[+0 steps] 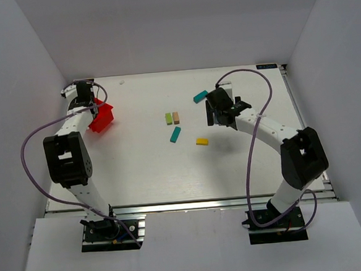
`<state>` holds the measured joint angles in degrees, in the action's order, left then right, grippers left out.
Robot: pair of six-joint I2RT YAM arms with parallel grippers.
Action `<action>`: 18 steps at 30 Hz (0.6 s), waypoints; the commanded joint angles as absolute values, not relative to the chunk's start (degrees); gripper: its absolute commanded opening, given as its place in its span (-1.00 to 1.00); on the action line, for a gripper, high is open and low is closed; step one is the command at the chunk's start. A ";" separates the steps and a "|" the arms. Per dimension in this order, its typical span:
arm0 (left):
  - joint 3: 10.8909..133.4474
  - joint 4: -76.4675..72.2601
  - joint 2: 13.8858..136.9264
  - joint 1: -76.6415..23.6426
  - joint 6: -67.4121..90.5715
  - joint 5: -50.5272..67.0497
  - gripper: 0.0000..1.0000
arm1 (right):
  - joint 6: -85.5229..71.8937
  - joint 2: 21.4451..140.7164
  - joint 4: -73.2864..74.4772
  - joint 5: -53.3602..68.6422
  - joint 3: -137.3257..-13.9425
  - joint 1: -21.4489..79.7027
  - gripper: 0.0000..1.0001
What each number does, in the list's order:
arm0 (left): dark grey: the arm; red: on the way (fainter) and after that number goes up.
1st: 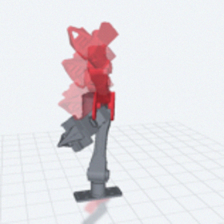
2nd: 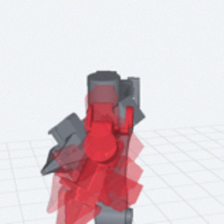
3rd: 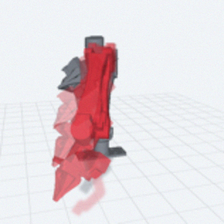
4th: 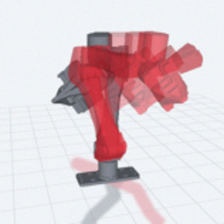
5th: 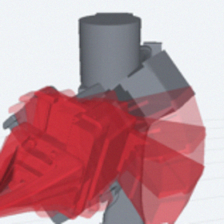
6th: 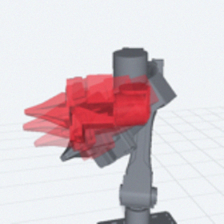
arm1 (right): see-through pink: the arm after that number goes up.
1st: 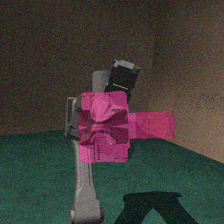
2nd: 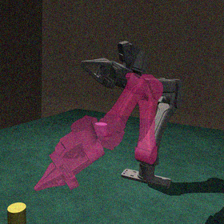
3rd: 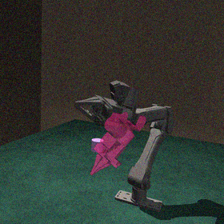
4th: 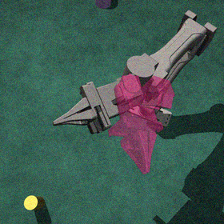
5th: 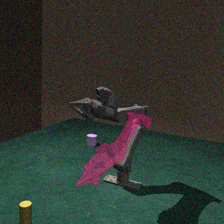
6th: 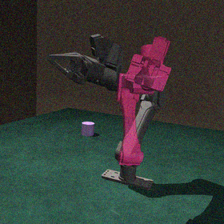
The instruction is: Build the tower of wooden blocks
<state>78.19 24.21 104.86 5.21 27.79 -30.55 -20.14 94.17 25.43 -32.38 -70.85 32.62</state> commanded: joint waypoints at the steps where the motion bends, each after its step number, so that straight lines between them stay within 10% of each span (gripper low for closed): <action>1: 84.01 27.59 105.99 6.33 35.93 -36.12 -0.79 | -22.15 97.29 24.61 -30.85 -75.58 32.43 0.79; 14: 91.75 42.70 114.69 8.26 52.20 -34.02 -0.36 | -23.12 102.75 27.16 -28.83 -79.19 32.61 0.79; 18: 90.89 42.10 114.44 8.09 53.35 -33.31 0.18 | -22.50 102.31 27.33 -28.48 -78.93 32.87 0.78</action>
<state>90.04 40.14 116.09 7.79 50.24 -33.50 -22.11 103.24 27.14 -28.67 -78.65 32.64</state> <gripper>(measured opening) 0.558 0.894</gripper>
